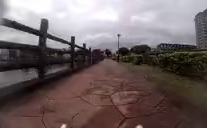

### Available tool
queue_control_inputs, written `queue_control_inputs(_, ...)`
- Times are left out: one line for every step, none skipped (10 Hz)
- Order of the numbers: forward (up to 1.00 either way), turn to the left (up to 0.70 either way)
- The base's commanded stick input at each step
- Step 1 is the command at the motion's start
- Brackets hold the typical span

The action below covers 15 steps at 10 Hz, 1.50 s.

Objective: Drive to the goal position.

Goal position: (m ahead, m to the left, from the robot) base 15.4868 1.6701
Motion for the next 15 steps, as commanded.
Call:
queue_control_inputs(0.85,-0.26)
queue_control_inputs(0.85,0.00)
queue_control_inputs(0.85,0.01)
queue_control_inputs(0.85,0.01)
queue_control_inputs(0.85,0.01)
queue_control_inputs(0.85,-0.03)
queue_control_inputs(0.85,-0.21)
queue_control_inputs(0.85,-0.33)
queue_control_inputs(0.85,-0.33)
queue_control_inputs(0.85,-0.33)
queue_control_inputs(0.85,-0.33)
queue_control_inputs(0.85,-0.33)
queue_control_inputs(0.85,-0.07)
queue_control_inputs(0.85,0.01)
queue_control_inputs(0.85,0.01)
